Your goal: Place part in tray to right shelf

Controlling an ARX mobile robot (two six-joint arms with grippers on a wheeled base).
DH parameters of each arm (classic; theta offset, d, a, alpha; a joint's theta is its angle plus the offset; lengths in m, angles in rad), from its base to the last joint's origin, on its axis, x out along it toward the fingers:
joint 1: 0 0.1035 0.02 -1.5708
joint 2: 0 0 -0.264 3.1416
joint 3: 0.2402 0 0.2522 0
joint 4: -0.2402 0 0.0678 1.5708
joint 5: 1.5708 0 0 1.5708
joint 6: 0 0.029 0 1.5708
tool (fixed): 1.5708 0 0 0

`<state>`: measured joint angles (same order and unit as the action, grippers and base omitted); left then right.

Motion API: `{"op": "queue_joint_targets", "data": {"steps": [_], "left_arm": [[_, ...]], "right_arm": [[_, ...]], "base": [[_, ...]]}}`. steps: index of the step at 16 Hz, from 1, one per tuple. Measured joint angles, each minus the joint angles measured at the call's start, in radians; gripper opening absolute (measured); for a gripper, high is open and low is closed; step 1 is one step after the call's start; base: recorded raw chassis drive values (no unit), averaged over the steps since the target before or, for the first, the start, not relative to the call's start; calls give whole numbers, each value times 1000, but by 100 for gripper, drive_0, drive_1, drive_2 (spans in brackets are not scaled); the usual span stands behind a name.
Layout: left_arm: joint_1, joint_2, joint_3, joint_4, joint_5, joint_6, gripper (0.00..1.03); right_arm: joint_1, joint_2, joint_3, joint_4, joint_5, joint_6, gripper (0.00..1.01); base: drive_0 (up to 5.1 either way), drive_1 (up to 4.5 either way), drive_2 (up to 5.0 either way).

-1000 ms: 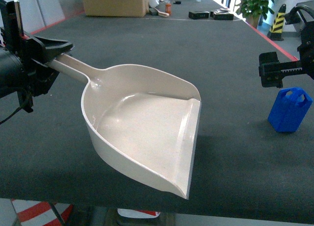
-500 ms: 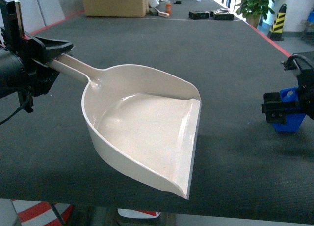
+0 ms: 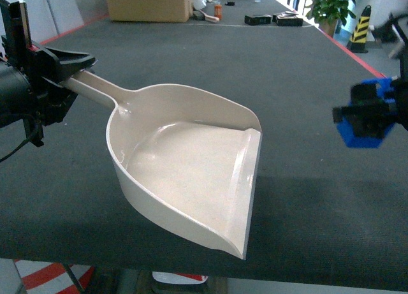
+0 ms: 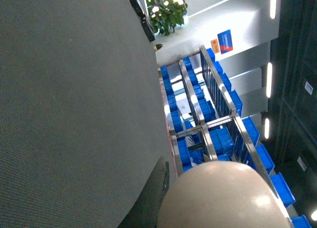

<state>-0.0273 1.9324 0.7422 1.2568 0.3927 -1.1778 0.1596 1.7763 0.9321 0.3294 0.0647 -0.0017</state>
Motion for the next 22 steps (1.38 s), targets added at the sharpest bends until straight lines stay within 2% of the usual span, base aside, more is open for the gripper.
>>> {"op": "queue_joint_targets", "data": {"steps": [1, 3, 4, 5, 6, 7, 8, 9, 11, 13, 15, 18, 21, 22], "left_arm": [[0, 0, 0, 0, 0, 0, 14], [0, 0, 0, 0, -2, 0, 14], [0, 0, 0, 0, -1, 0, 14], [0, 0, 0, 0, 0, 0, 14], [-2, 0, 0, 0, 0, 0, 14], [-2, 0, 0, -2, 4, 8, 14], [0, 0, 0, -3, 0, 8, 14], [5, 0, 0, 1, -3, 8, 14], [2, 0, 0, 0, 0, 8, 14], [0, 0, 0, 0, 0, 8, 14], [0, 0, 0, 0, -2, 8, 14], [0, 0, 0, 0, 0, 8, 14], [0, 0, 0, 0, -1, 8, 14], [0, 0, 0, 0, -2, 8, 14]], "right_arm": [[70, -79, -35, -2, -43, 18, 47], [220, -166, -74, 27, -105, 93, 47], [286, -173, -79, 28, -126, 149, 47], [340, -151, -78, 3, -204, 265, 57], [341, -133, -89, 57, -253, 336, 68], [309, -139, -112, 114, -304, 417, 79], [263, -166, -140, 147, -346, 467, 90], [220, -197, -169, 201, -365, 492, 100], [144, -267, -244, 245, -349, 497, 98], [86, -343, -340, 267, -326, 466, 98], [41, -452, -415, 296, -291, 413, 98], [37, -605, -533, 290, -278, 337, 98], [49, -737, -636, 245, -251, 289, 98], [50, -760, -654, 226, -247, 288, 98]], "base": [[0, 0, 0], [0, 0, 0], [0, 0, 0], [0, 0, 0], [0, 0, 0], [0, 0, 0], [0, 0, 0], [0, 0, 0], [0, 0, 0], [0, 0, 0], [0, 0, 0], [0, 0, 0], [0, 0, 0], [0, 0, 0]]}}
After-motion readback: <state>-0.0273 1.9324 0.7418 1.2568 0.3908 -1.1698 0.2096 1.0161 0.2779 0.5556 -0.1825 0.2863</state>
